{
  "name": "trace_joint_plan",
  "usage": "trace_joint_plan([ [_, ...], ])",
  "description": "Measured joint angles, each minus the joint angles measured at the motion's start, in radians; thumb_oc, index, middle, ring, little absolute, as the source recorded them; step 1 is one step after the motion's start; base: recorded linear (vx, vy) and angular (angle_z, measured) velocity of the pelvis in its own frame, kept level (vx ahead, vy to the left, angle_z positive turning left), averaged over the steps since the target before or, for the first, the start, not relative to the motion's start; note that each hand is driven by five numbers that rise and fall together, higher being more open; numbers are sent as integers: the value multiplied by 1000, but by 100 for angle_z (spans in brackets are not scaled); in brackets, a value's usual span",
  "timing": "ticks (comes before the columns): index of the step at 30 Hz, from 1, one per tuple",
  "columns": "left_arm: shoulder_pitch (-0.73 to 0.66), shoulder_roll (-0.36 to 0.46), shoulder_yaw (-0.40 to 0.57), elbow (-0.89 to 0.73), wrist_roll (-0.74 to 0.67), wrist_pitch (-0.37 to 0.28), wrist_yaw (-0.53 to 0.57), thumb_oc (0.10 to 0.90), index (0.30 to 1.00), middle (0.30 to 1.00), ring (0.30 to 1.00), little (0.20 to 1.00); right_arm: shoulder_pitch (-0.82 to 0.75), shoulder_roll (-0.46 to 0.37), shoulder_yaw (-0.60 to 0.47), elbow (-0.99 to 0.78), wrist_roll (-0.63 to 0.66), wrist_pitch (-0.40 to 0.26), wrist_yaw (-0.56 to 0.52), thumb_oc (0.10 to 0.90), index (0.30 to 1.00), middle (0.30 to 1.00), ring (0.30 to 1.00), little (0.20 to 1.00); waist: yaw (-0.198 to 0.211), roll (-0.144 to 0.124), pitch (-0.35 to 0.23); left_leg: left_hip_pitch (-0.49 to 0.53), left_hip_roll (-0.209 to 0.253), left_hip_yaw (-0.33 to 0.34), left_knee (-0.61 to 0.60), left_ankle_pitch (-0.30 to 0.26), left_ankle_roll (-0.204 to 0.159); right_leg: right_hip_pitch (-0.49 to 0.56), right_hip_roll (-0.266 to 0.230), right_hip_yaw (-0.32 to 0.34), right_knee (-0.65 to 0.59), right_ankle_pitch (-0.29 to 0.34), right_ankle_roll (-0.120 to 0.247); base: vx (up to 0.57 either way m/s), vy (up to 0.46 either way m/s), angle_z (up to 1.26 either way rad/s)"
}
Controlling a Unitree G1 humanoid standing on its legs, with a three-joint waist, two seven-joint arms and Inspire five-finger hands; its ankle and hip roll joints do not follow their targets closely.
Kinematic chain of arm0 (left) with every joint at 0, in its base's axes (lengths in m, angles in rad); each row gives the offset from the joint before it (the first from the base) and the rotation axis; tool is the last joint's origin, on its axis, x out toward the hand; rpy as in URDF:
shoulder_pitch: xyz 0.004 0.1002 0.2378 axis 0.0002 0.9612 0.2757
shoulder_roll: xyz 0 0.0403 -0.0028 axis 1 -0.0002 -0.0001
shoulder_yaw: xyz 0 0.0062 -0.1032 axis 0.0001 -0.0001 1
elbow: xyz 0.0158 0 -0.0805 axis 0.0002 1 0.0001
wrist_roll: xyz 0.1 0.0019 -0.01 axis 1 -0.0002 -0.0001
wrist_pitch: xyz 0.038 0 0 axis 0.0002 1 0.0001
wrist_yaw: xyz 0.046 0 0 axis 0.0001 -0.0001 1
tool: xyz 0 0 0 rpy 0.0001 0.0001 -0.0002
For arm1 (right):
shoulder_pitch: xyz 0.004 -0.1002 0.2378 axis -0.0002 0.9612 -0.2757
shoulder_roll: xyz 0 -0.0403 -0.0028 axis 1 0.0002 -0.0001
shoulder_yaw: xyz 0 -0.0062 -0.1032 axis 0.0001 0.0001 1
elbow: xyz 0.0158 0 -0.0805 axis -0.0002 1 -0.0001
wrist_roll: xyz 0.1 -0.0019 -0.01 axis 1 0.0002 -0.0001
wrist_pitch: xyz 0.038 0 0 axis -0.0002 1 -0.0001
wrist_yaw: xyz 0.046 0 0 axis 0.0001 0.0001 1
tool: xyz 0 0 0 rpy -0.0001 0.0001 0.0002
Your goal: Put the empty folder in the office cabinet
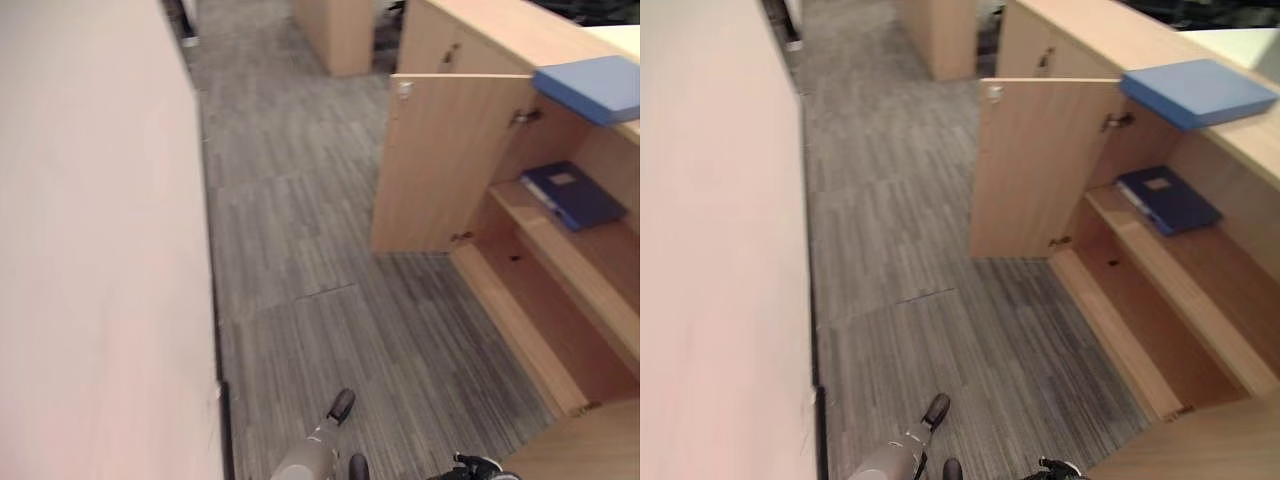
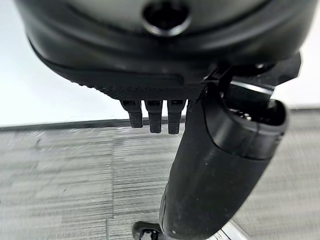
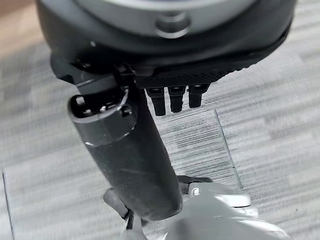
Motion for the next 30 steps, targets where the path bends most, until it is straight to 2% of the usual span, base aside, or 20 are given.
trace_joint_plan([
  [1, -2, -2, 5, 0, 2, 0, 0, 800, 900, 900, 900, 900, 21, 2, -3, 14, -1, 2, 0, 800, 900, 900, 900, 900, -5, 0, -3, 5, 4, 21, -7, 19, 22, 1, -5, 0, 13, -16, 7, 292, 311, -72],
  [2, -11, -2, -1, -2, 7, 2, 0, 800, 900, 900, 900, 900, 33, 6, 3, 38, -11, 23, 8, 800, 900, 900, 900, 900, 8, -15, -15, 34, -11, 95, 0, 42, 61, -4, -35, 46, 67, -87, 28, 309, 321, -85],
  [3, 4, -5, 1, -11, 7, 1, 0, 800, 900, 900, 900, 900, 35, 7, 6, 47, -21, 23, 12, 800, 900, 900, 900, 900, 7, -17, -30, 46, -14, 133, -4, 48, 92, -10, -57, 23, 101, -120, 57, 334, 310, -127],
  [4, 7, 0, 2, -10, 8, 2, 0, 800, 900, 900, 900, 900, 39, 16, 16, 48, -27, 23, 16, 800, 900, 900, 900, 900, 5, -36, -48, 61, -39, 182, 1, 18, 134, -23, -113, -15, 156, -157, 99, 337, 296, -100],
  [6, 7, 3, 4, -9, 8, 0, 1, 800, 900, 900, 900, 900, 49, 22, 23, 27, -27, 17, 14, 800, 900, 900, 900, 900, -3, -39, -69, 86, -63, 225, 0, -6, 179, -38, -151, -59, 249, -190, 156, 261, 259, -88],
  [7, 1, 3, 3, -12, 8, 1, 0, 800, 900, 900, 900, 900, 37, 7, 30, 24, -30, 22, 13, 800, 900, 900, 900, 900, 7, -31, -79, 114, -66, 269, -18, -1, 192, -113, -167, -88, 439, -218, 216, 151, 262, -73],
  [8, 1, 5, 2, -14, 8, -7, 1, 800, 900, 900, 900, 900, 39, -1, 30, 10, -30, 18, 14, 800, 900, 900, 900, 900, 0, -28, -92, 126, -71, 276, -30, -3, 202, -149, -172, -99, 518, -228, 230, 133, 311, -62],
  [10, -14, 18, -6, -25, 8, -6, 1, 800, 900, 900, 900, 900, 26, 2, 57, 7, -31, 20, 13, 800, 900, 900, 900, 900, 8, -30, -99, 147, -87, 316, -16, -37, 255, -237, -217, -151, 668, -167, 272, 129, 257, -39],
  [11, -11, 17, -10, -24, 8, -3, 0, 800, 900, 900, 900, 900, 16, -21, 88, -17, -44, 22, 6, 800, 900, 900, 900, 900, 2, -21, -104, 163, -87, 342, -7, -35, 263, -282, -262, -267, 807, -134, 237, 209, 261, -45],
  [12, -10, 14, -6, -24, 10, 0, 0, 800, 900, 900, 900, 900, 17, -37, 100, -44, -44, 23, 4, 800, 900, 900, 900, 900, -9, -2, -103, 187, -88, 345, -3, -60, 286, -290, -289, -321, 818, -134, 233, 270, 294, -33],
  [13, 0, 12, -15, -26, 9, 0, 1, 800, 900, 900, 900, 900, 26, -52, 108, -53, -52, 22, -4, 800, 900, 900, 900, 900, -11, 1, -108, 195, -89, 363, -10, -60, 280, -281, -342, -411, 818, -151, 203, 184, 102, -35],
  [15, 16, 15, -8, -32, 15, -1, 0, 800, 900, 900, 900, 900, 26, -69, 107, -69, -53, 19, -3, 800, 900, 900, 900, 900, -12, 10, -111, 211, -81, 388, -11, -92, 263, -300, -367, -476, 739, -162, 202, 136, 18, -58],
  [19, 22, 16, 0, -26, 20, 3, -1, 800, 900, 900, 900, 900, 10, -74, 89, -87, -37, 14, -8, 800, 900, 900, 900, 900, -48, 23, -98, 195, -57, 439, -41, -99, 225, -371, -302, -507, 378, -124, 230, 198, -46, -52],
  [20, 14, 20, 11, -4, 42, 4, 0, 800, 900, 900, 900, 900, -2, -53, 88, -104, -36, 5, -10, 800, 900, 900, 900, 900, -49, -19, -72, 194, -65, 483, -22, -156, 133, -393, -297, -536, 190, -49, 257, 276, -100, -48],
  [21, 2, 29, 44, 3, 48, 7, -4, 800, 900, 900, 900, 900, -7, -44, 72, -107, -33, 3, -11, 800, 900, 900, 900, 900, -66, -46, -51, 158, -83, 452, 97, -173, 216, -410, -320, -547, 122, -9, 323, 339, -129, -75],
  [22, 11, 35, 51, -9, 49, 13, -1, 800, 900, 900, 900, 900, -8, -34, 29, -112, -26, 5, -16, 800, 900, 900, 900, 900, -61, -52, -27, 178, -87, 420, 125, -220, 225, -446, -319, -600, 42, 73, 319, 380, -138, -52],
  [25, 25, 31, 62, -9, 58, 17, -1, 800, 900, 900, 900, 900, 4, -15, 18, -100, -26, 6, -13, 800, 900, 900, 900, 900, -73, -44, -22, 221, -87, 425, 100, -232, 236, -449, -296, -617, -65, 118, 295, 352, -143, -21],
  [27, 4, 31, 61, -12, 77, 14, -4, 800, 900, 900, 900, 900, 23, -8, -12, -98, -25, 3, -11, 800, 900, 900, 900, 900, -81, -44, -22, 239, -101, 396, 74, -232, 231, -453, -301, -617, -50, 149, 279, 510, -211, 25],
  [28, 3, 31, 61, -16, 82, 10, -4, 800, 900, 900, 900, 900, 30, -6, -11, -90, -25, 3, -11, 800, 900, 900, 900, 900, -80, -49, -31, 269, -104, 386, 33, -230, 226, -437, -296, -652, -8, 161, 261, 526, -230, 16],
  [30, 17, 27, 59, -17, 83, 14, -6, 800, 900, 900, 900, 900, 33, -7, -12, -66, -25, 4, -10, 800, 900, 900, 900, 900, -81, -35, -58, 290, -96, 375, 9, -239, 223, -414, -287, -691, 46, 172, 217, 491, -231, 7],
])
